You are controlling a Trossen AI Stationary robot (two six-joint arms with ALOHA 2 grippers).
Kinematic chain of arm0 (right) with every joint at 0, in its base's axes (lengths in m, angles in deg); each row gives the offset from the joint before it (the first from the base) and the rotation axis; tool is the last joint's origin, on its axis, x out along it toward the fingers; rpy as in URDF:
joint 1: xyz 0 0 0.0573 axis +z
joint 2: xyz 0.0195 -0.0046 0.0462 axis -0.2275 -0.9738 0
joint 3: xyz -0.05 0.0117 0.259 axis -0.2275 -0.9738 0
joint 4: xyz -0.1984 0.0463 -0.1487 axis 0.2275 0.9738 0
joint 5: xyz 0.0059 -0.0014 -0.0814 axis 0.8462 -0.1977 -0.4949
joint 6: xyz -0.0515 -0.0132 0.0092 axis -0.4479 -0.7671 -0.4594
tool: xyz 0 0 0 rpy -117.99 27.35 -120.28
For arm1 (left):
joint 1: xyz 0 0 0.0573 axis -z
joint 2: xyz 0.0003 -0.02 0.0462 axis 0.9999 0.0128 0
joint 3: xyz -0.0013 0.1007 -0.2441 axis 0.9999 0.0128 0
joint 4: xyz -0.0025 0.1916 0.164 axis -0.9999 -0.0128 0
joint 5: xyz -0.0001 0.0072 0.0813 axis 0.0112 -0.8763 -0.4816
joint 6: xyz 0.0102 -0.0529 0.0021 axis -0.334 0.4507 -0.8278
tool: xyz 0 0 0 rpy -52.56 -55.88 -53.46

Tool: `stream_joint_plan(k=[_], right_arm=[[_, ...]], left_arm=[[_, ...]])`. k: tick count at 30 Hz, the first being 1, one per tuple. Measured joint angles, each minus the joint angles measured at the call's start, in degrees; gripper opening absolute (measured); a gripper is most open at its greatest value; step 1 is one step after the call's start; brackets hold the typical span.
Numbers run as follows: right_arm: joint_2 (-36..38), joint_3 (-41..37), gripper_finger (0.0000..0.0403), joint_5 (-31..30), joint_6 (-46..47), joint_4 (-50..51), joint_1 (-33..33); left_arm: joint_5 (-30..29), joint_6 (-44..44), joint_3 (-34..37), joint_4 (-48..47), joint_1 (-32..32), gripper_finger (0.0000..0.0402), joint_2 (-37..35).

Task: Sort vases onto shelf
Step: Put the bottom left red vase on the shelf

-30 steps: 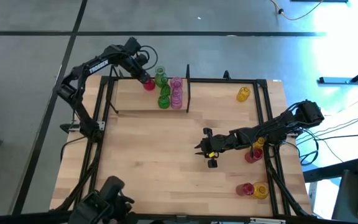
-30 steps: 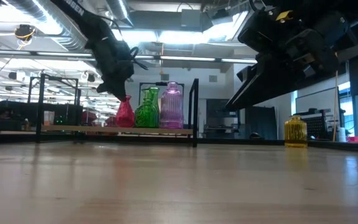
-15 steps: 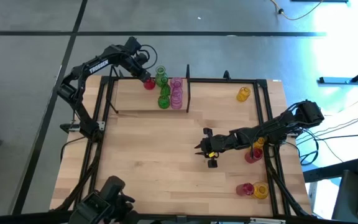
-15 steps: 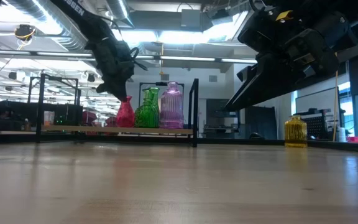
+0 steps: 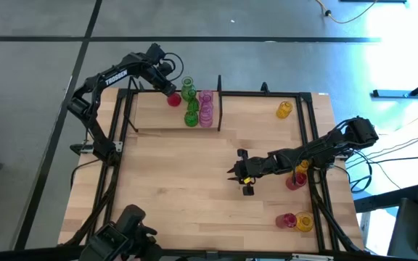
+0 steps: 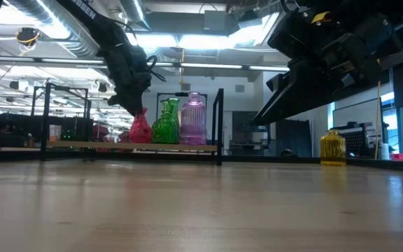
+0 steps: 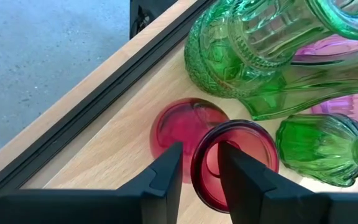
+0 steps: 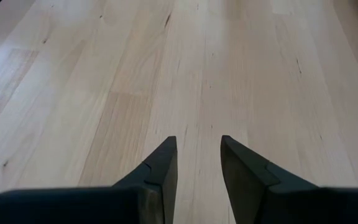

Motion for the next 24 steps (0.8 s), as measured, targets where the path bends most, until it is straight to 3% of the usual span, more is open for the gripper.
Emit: stream_joint_plan(k=[11,24], right_arm=[[0.00,0.00,0.0108,0.00,-0.06,-0.07,0.00],[0.00,0.00,0.0108,0.00,-0.20,-0.11,0.00]], left_arm=[[1.10,0.50,-0.25,-0.03,0.00,0.0094,-0.07],[0.90,2.44,-6.19,-0.42,0.64,0.0094,-0.13]])
